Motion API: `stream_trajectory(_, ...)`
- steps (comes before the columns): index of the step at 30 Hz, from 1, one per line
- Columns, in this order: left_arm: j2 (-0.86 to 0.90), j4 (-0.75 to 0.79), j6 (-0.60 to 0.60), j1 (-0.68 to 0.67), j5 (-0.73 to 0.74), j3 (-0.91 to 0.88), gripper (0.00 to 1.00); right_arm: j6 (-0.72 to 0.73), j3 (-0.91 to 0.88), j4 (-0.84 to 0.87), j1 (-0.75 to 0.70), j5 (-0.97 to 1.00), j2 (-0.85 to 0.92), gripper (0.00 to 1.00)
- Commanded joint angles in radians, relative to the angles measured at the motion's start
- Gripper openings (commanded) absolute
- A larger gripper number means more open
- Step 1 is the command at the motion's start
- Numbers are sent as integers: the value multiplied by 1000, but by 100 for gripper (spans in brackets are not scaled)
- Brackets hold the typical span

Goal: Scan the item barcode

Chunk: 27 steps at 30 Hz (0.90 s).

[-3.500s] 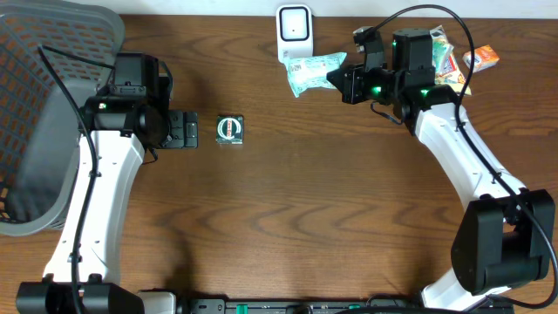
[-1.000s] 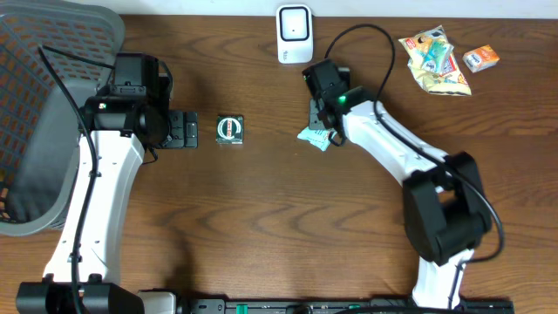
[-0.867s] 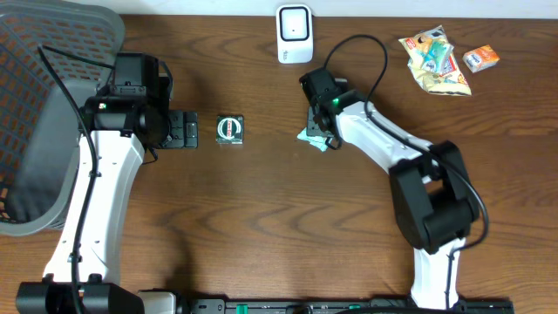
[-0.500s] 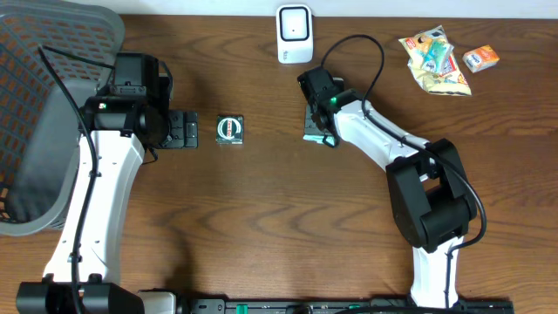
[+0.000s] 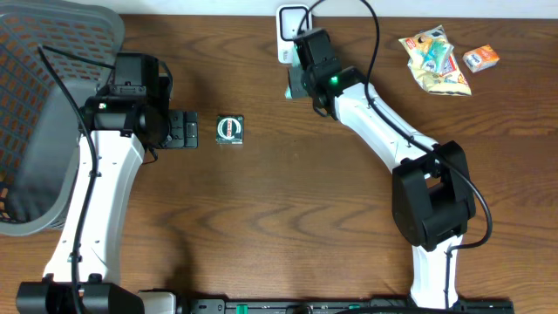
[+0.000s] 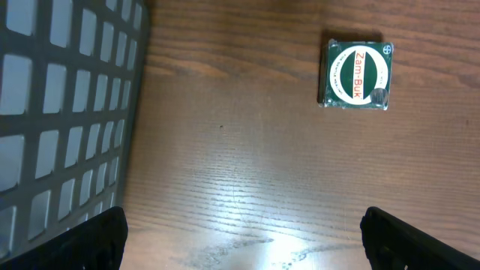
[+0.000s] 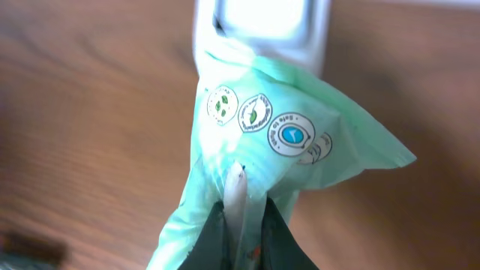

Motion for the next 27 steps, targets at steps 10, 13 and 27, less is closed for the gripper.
stream_trajectory(10, 6, 0, 6, 0, -10, -7, 98, -45, 105, 309, -50, -194, 16, 1)
stream_trajectory(13, 6, 0, 6, 0, -10, -7, 98, -46, 189, 278, -64, -194, 61, 1)
stream_trajectory(27, 6, 0, 6, 0, -10, -7, 98, -60, 621, 45, -144, -250, 405, 1)
